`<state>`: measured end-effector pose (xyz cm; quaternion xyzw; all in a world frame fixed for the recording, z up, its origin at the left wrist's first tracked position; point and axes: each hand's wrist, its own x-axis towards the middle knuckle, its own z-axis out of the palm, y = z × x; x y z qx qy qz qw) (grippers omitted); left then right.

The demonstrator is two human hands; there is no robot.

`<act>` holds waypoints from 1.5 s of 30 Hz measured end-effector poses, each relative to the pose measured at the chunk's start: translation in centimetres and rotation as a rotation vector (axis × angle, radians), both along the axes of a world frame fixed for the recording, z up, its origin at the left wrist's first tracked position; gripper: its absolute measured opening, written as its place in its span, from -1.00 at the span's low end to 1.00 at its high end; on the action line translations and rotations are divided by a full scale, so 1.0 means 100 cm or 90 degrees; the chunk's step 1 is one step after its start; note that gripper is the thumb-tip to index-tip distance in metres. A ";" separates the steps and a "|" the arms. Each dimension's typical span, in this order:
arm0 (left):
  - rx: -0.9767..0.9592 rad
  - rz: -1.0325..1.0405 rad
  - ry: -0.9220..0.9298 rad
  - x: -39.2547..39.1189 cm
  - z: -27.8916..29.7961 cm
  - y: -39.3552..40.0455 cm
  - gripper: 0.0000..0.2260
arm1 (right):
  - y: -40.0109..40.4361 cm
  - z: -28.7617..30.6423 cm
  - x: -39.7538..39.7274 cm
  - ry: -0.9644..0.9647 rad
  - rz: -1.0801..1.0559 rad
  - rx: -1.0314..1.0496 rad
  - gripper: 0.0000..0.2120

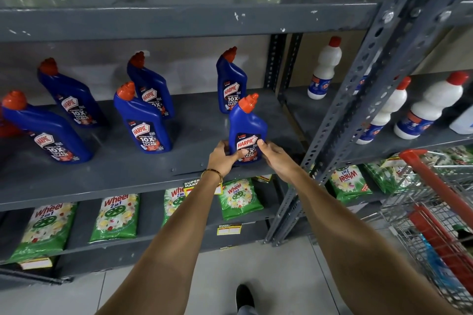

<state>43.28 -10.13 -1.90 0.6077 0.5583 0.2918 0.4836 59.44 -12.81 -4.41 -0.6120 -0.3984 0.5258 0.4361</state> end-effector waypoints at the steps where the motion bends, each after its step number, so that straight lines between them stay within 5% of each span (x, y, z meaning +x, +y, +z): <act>1: 0.000 -0.002 0.000 0.000 0.000 0.000 -0.55 | -0.001 -0.002 0.000 -0.001 0.000 0.001 -0.11; 7: -0.003 -0.004 0.013 -0.005 0.004 -0.004 -0.54 | -0.015 0.013 -0.008 -0.060 0.002 0.001 -0.42; 19: -0.021 0.061 0.013 -0.056 0.001 -0.008 -0.44 | -0.029 0.012 -0.029 -0.124 -0.194 -0.003 -0.39; 29: -0.038 0.052 0.006 -0.175 -0.001 0.010 -0.43 | -0.037 0.005 -0.128 -0.098 -0.387 0.017 -0.54; 45: -0.049 0.121 -0.039 -0.239 0.004 0.071 -0.38 | 0.064 0.033 -0.246 -0.120 -0.127 -0.025 -0.38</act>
